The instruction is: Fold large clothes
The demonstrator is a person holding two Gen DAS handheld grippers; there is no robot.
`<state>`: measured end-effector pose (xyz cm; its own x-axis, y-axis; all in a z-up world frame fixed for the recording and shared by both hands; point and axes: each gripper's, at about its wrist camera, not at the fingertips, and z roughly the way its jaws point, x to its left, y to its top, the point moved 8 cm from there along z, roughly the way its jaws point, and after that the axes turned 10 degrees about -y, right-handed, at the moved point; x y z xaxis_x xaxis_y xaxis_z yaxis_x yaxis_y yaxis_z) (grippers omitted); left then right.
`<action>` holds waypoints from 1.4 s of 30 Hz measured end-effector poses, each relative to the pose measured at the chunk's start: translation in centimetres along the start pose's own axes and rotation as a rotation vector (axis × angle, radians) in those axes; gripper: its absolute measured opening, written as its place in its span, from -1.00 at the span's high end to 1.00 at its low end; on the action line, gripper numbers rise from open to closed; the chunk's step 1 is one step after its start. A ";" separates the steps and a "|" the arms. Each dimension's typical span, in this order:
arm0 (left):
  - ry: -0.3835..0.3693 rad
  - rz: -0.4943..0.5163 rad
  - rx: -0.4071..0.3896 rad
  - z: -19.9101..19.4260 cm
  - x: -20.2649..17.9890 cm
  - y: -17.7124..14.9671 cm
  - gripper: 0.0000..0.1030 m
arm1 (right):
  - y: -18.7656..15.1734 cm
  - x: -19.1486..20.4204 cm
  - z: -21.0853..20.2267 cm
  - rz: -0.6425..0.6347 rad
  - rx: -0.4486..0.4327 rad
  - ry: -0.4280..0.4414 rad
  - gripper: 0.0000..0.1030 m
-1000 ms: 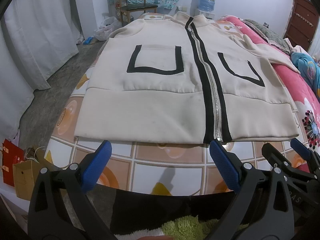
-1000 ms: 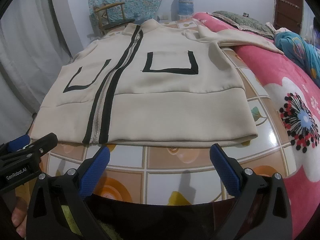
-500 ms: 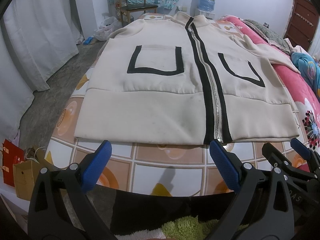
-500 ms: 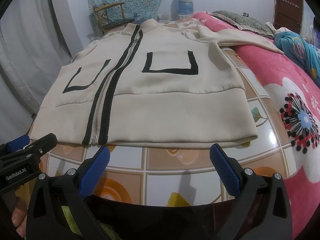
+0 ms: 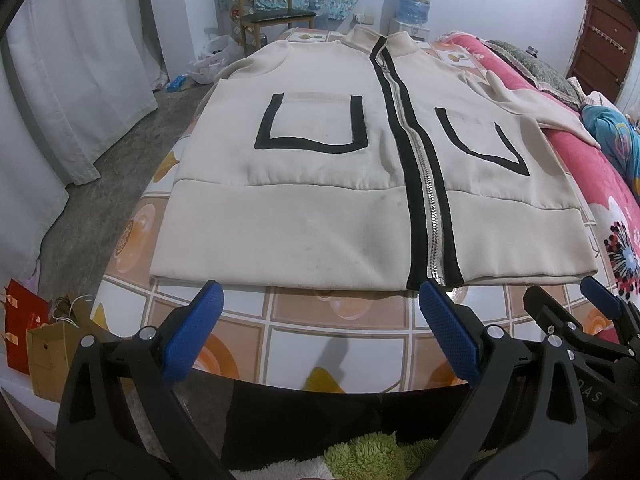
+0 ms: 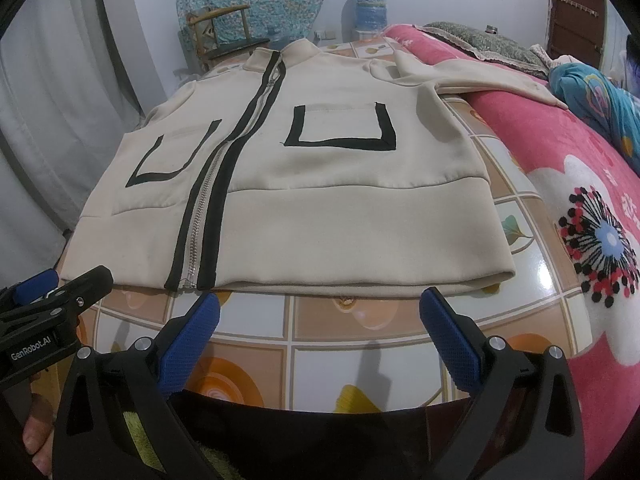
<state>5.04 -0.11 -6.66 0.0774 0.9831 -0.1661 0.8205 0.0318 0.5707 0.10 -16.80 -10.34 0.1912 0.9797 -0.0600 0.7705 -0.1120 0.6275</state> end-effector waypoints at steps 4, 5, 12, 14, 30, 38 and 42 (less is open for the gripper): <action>0.000 0.000 -0.001 0.0 0.0 0.0 -0.84 | 0.1 -0.1 0.0 0.001 -0.001 0.000 -0.89; 0.000 0.000 -0.001 0.0 0.0 0.0 -0.84 | 0.1 -0.1 0.0 0.002 0.000 0.001 -0.89; 0.000 0.000 -0.001 0.0 0.0 0.0 -0.84 | 0.0 0.0 0.0 0.001 0.000 0.000 -0.89; 0.000 0.000 -0.001 0.0 0.0 0.0 -0.84 | 0.0 0.0 0.0 0.001 0.000 0.000 -0.89; 0.001 -0.004 0.005 0.2 0.8 0.2 -0.84 | 0.0 -0.3 0.1 0.005 0.002 -0.003 -0.89; 0.026 -0.009 0.015 1.8 2.5 0.7 -0.84 | 0.7 -2.9 0.9 0.037 -0.010 -0.055 -0.89; 0.064 0.001 0.034 4.3 4.0 1.4 -0.84 | 1.6 -5.7 1.7 0.079 -0.016 -0.101 -0.89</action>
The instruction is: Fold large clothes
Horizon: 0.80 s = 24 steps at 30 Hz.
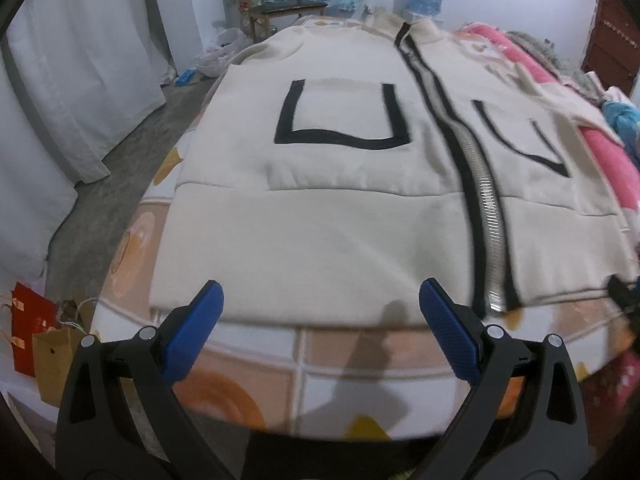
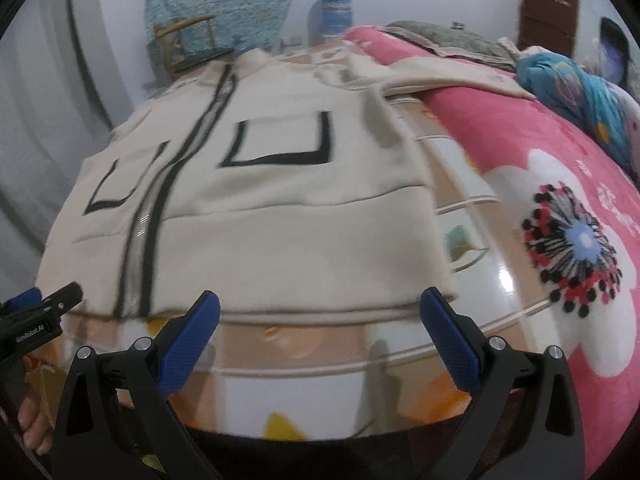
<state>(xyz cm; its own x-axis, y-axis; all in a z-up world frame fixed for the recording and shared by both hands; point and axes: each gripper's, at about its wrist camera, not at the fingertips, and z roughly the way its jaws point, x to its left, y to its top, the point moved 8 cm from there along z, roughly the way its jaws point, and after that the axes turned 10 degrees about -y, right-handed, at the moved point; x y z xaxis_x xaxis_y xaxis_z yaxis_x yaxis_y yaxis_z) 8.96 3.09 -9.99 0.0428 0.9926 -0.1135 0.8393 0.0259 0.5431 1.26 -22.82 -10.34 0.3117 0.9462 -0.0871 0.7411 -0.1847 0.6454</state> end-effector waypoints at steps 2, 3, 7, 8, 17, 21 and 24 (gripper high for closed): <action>0.008 0.002 0.016 1.0 0.4 0.0 -0.84 | 0.4 -1.2 0.6 0.015 0.001 -0.023 -0.89; 0.007 0.001 0.020 1.4 0.6 0.1 -0.87 | 0.5 -1.6 1.0 0.020 0.005 -0.030 -0.89; -0.017 0.004 -0.003 1.6 1.0 0.6 -0.87 | 1.0 -2.9 2.2 0.027 0.020 -0.041 -0.89; -0.019 0.008 -0.005 1.6 1.0 0.6 -0.87 | 1.1 -3.0 2.5 0.024 0.023 -0.037 -0.89; -0.023 0.025 -0.036 1.6 0.8 0.7 -0.87 | 1.4 -2.3 4.3 -0.008 0.056 0.033 -0.89; -0.047 0.031 -0.052 1.4 0.8 0.7 -0.87 | 1.7 -2.0 4.5 -0.025 0.059 0.069 -0.89; -0.134 -0.012 -0.122 -0.3 1.8 1.2 -0.87 | 1.9 -2.2 4.6 -0.016 0.071 0.099 -0.79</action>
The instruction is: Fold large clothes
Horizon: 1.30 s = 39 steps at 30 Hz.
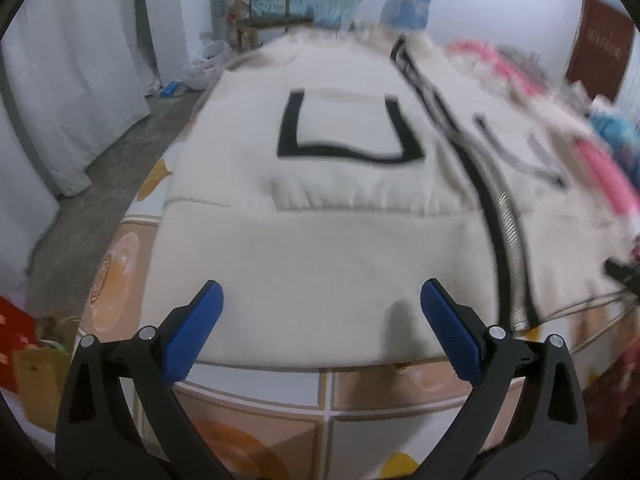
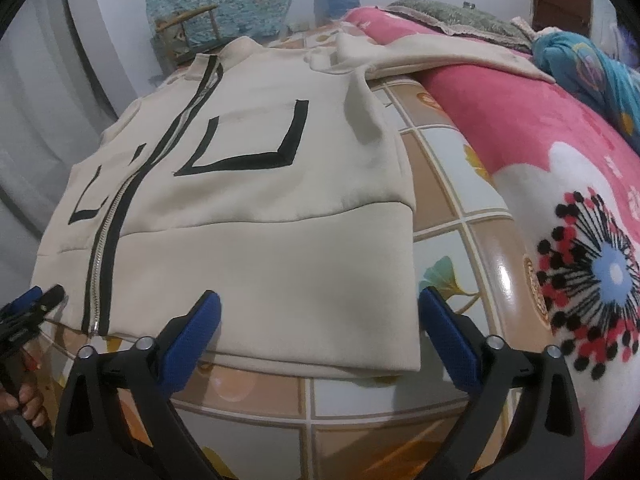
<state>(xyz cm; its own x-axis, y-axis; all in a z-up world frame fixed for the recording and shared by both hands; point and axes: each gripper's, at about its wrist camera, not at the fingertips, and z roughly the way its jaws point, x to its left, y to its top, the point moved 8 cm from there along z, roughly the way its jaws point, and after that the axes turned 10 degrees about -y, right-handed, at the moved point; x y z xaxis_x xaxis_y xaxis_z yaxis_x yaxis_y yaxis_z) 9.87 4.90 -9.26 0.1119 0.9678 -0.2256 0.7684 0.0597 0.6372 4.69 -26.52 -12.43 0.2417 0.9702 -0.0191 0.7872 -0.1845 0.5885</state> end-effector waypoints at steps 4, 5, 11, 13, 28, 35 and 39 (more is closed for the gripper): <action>0.027 -0.021 -0.111 -2.5 2.2 1.5 -0.84 | 0.2 -0.7 -0.1 0.014 0.002 0.030 -0.59; 0.052 -0.021 -0.110 -2.6 2.9 1.8 -0.84 | 0.2 -0.9 0.0 0.017 0.000 0.033 -0.50; 0.100 -0.129 -0.012 -0.3 7.1 1.8 -0.18 | 1.2 -1.6 0.9 0.031 -0.020 0.028 -0.06; 0.086 -0.163 0.007 0.6 7.6 1.6 -0.05 | 1.5 -1.7 1.4 0.030 -0.023 0.030 0.06; 0.145 0.017 -0.077 -2.4 5.2 3.1 0.90 | 3.0 -1.4 -0.8 -0.099 -0.107 0.009 0.89; 0.114 0.049 -0.090 -5.4 4.4 2.0 0.91 | 1.4 -2.3 -3.5 -0.088 -0.098 0.037 0.90; 0.106 0.063 -0.055 -7.7 4.3 -0.3 0.91 | -0.7 -3.1 -5.5 -0.085 -0.069 0.045 0.90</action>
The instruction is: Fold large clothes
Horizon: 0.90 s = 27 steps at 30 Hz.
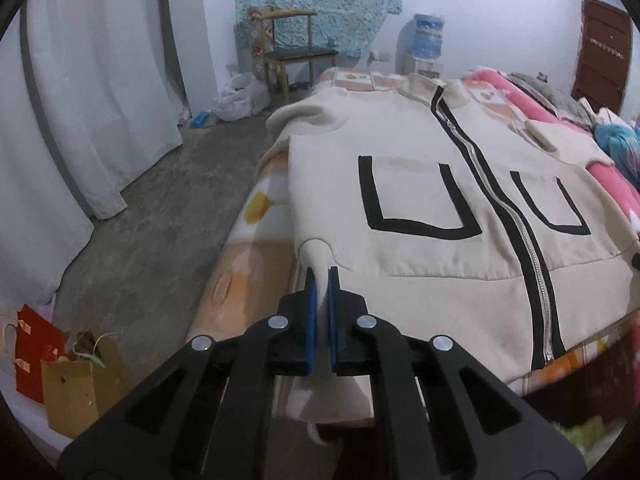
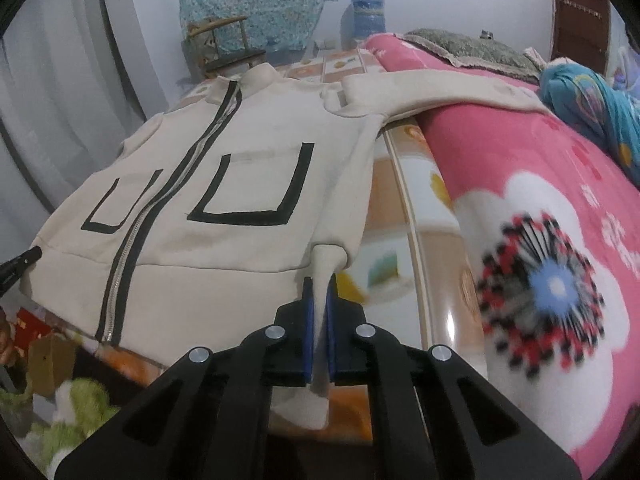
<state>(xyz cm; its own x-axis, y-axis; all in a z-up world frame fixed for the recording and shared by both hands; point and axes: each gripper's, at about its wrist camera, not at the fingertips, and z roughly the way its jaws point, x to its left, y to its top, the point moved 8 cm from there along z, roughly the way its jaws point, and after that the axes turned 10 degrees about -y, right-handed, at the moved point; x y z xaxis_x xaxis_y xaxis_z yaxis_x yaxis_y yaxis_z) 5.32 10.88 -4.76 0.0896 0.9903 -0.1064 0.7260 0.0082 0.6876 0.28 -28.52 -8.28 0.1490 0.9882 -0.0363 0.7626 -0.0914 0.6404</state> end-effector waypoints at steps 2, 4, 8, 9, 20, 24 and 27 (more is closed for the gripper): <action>-0.004 -0.003 0.025 -0.9 0.2 -1.4 0.90 | -1.6 -0.5 -1.3 0.005 0.026 -0.004 0.90; -0.002 -0.014 0.051 -1.4 0.6 -3.0 0.89 | -3.2 -0.7 -1.8 0.012 0.059 0.000 0.89; 0.009 -0.035 0.076 -1.4 1.8 -4.1 0.75 | -4.5 -1.2 -2.2 0.017 0.109 -0.007 0.73; 0.009 -0.040 0.066 -1.7 2.1 -4.0 0.72 | -4.1 -1.4 -2.7 0.017 0.099 -0.014 0.70; -0.058 0.013 -0.042 1.0 -2.4 2.8 -0.33 | 2.7 5.9 -0.9 -0.058 -0.028 0.074 -0.39; -0.071 0.040 0.022 5.5 -4.7 3.6 -0.56 | 3.2 9.3 3.2 -0.091 0.025 0.081 -0.45; -0.058 0.044 0.063 7.9 -5.2 3.2 -0.60 | 3.2 11.0 5.5 -0.117 0.058 0.063 -0.48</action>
<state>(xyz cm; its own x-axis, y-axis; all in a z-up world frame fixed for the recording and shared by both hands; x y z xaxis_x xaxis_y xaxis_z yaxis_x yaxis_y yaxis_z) 12.53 4.65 -7.67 0.1602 0.9798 -0.1197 0.7617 -0.0456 0.6463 7.77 -18.63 -10.84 0.0185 0.9981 -0.0592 0.8076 0.0200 0.5894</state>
